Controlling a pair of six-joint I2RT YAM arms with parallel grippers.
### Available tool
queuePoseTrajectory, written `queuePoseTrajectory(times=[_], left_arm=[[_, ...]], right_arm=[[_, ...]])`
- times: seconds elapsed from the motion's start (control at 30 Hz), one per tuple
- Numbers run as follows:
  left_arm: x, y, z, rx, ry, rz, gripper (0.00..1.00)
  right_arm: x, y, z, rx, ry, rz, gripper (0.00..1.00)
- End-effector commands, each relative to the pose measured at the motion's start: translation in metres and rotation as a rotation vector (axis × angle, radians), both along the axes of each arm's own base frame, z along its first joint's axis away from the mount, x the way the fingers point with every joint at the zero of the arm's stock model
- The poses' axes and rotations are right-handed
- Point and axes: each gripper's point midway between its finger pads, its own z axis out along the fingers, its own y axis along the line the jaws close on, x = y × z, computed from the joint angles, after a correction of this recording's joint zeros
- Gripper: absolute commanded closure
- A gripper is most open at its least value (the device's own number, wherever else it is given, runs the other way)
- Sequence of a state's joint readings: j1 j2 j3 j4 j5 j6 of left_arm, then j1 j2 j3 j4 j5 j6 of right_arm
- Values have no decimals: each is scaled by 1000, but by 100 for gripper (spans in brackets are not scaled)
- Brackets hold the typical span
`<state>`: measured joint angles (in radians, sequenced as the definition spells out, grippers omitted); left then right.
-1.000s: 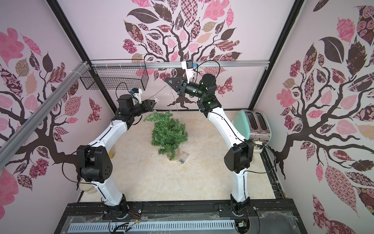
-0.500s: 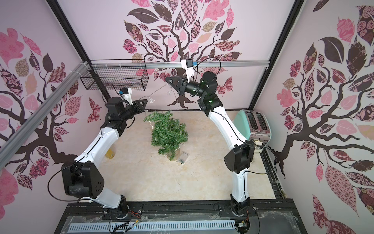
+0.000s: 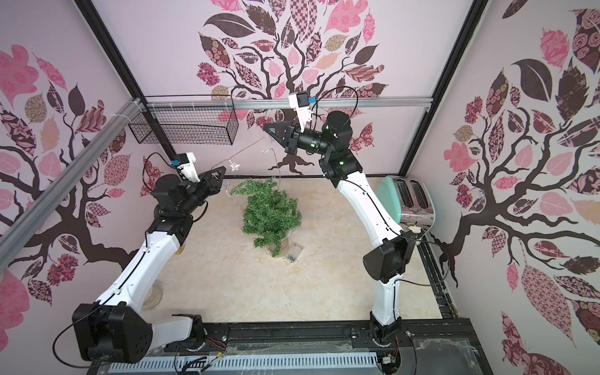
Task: Remove string lights from the small christmas tree
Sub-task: Remove the light string from the Christmas tree.
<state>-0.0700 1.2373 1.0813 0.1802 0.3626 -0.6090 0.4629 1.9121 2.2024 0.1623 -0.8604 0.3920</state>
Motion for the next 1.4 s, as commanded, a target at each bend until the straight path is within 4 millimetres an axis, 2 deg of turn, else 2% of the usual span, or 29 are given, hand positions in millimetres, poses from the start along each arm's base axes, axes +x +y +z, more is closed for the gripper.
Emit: queuePoseTrajectory(times=[0.0,0.23,0.3,0.43,0.57,0.8,0.97,1.2,1.37], left_arm=[[-16,5,16,-23,-58,21,100],[-48,-7,25,23,-101,17,100],[-57,-10,20,45,-82,23,100],[-70,-10,21,63,-81,50,100],[-80,-6,22,59,-83,79,100],[-92,-3,14,54,-81,86,100],[-100,-6,24,43,-113,58,100],[-104,-12,32,29,-130,23,100],[-110,-13,38,23,-149,8,100]], right_arm=[[-28,-7,20,-19,-119,-40,100],[-49,-17,12,-59,-202,-176,100],[-54,-24,12,-57,-216,-219,100],[-68,-32,12,-47,-238,-277,100],[-80,-31,8,-45,-246,-301,100],[-89,-31,5,-42,-257,-374,100],[-97,-39,10,-18,-280,-431,100],[-116,-42,27,7,-335,-523,100],[-134,-36,23,10,-335,-496,100]])
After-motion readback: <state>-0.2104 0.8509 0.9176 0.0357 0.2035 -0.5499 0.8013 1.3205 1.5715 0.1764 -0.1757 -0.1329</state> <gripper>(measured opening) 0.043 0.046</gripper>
